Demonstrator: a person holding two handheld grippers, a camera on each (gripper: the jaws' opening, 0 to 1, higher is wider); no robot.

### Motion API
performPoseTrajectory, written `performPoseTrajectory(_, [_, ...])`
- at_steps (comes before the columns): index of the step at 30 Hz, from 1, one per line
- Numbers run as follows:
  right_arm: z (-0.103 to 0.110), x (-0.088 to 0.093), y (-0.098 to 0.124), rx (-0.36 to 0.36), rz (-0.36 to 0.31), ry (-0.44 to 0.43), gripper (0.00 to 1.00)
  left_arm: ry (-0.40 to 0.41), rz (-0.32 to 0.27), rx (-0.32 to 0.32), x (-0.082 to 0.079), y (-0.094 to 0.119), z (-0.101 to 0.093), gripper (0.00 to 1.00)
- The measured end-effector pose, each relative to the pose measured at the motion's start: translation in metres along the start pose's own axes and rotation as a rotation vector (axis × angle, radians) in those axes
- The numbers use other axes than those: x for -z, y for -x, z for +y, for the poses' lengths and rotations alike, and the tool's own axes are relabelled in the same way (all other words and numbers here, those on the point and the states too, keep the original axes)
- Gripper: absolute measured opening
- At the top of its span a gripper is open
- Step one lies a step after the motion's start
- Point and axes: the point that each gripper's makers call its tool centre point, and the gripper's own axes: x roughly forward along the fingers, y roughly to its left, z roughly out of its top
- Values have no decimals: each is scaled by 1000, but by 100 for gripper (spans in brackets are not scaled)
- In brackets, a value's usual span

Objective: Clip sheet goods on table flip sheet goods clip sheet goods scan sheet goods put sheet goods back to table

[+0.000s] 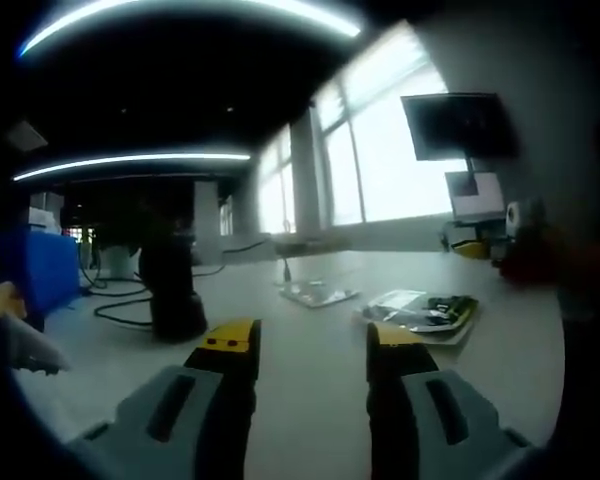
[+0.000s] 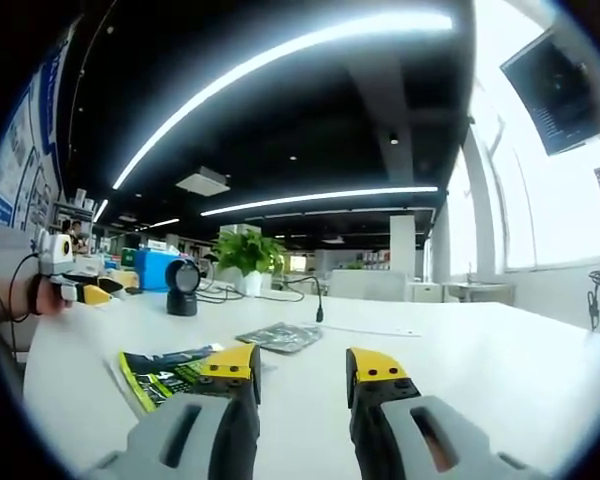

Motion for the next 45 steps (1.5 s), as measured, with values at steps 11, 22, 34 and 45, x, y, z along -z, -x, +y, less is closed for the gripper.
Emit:
performPoseTrajectory(11, [-2, 0, 1, 5, -2, 0, 29, 30, 15, 11, 1, 0, 0, 36])
performPoseTrajectory(22, [-3, 2, 1, 10, 6, 1, 29, 3, 22, 11, -3, 1, -4, 44])
performPoseTrajectory(34, [-1, 3, 1, 13, 15, 2, 28, -13, 2, 29, 1, 0, -3, 42])
performPoseTrajectory(45, [12, -16, 10, -2, -69, -107, 24, -40, -30, 67, -6, 3, -14, 40])
